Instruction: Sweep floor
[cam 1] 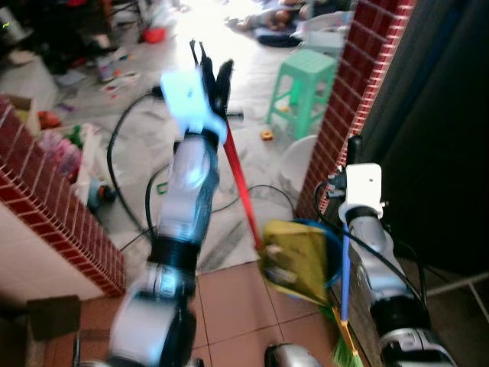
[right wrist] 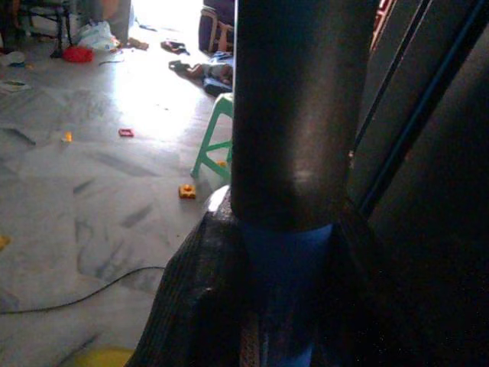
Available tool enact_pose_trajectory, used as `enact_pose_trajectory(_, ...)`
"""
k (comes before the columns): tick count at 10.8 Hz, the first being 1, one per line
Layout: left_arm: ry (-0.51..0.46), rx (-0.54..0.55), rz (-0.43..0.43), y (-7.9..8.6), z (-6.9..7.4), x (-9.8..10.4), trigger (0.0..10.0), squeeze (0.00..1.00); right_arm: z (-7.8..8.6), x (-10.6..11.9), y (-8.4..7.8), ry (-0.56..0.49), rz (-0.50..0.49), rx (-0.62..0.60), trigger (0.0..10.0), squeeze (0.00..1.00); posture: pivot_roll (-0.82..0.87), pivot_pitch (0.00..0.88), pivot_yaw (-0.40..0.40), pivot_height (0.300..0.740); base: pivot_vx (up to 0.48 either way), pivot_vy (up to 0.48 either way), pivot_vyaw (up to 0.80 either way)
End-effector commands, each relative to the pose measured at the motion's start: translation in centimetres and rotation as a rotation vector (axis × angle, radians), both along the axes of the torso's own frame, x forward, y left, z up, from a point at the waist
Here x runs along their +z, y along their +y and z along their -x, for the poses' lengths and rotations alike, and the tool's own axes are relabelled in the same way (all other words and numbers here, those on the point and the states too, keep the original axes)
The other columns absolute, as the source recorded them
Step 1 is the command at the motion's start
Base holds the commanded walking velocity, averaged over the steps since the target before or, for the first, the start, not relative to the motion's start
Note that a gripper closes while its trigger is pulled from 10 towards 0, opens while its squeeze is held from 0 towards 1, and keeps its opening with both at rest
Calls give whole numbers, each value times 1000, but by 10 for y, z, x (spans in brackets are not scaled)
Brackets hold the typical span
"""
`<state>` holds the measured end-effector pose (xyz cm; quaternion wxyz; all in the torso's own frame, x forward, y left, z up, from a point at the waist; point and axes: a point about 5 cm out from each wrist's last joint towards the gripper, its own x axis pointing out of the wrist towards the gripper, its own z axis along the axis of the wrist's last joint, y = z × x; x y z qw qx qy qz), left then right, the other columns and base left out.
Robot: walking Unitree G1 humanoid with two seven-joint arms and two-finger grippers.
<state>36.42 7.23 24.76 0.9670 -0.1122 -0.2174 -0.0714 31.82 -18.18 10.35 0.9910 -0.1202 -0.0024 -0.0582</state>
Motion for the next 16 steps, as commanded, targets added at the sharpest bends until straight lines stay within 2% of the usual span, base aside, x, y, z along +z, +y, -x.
enact_pose_trajectory(1,-130,20,26,1,0,30,10000,0,0,8,-1,-28,13,1,10000,0,-91,0,45,740,0,0,0)
enact_pose_trajectory(3,-166,23,35,-3,-5,43,10000,0,4,7,-5,-26,16,-12,10000,0,-109,0,55,740,0,0,0)
enact_pose_trajectory(4,-178,-3,31,-15,-7,45,10000,0,5,8,-6,-28,18,-18,10000,0,-127,0,63,740,0,0,0)
enact_pose_trajectory(6,-210,-73,-16,-42,1,36,10000,0,8,10,-10,-34,26,-33,10000,0,-148,0,75,740,0,0,0)
enact_pose_trajectory(9,-264,-103,-92,-63,9,24,10000,0,13,13,-13,-43,32,-54,10000,0,-185,0,102,740,0,0,0)
enact_pose_trajectory(12,-292,-190,-91,-92,23,20,10000,0,17,12,-15,-42,35,-65,10000,0,-194,0,117,740,0,0,0)
enact_pose_trajectory(13,-312,-252,-79,-108,32,20,10000,0,17,12,-14,-43,34,-66,10000,0,-192,0,120,740,0,0,0)
enact_pose_trajectory(14,-338,-301,-80,-118,39,21,10000,0,16,12,-13,-43,33,-66,10000,0,-184,0,118,740,0,0,0)
enact_pose_trajectory(15,-364,-388,-88,-130,47,23,10000,0,16,12,-12,-43,32,-64,10000,0,-180,0,117,740,0,0,0)
enact_pose_trajectory(16,-414,-523,-102,-149,64,26,10000,0,13,13,-11,-44,32,-61,10000,0,-176,0,115,740,0,0,0)
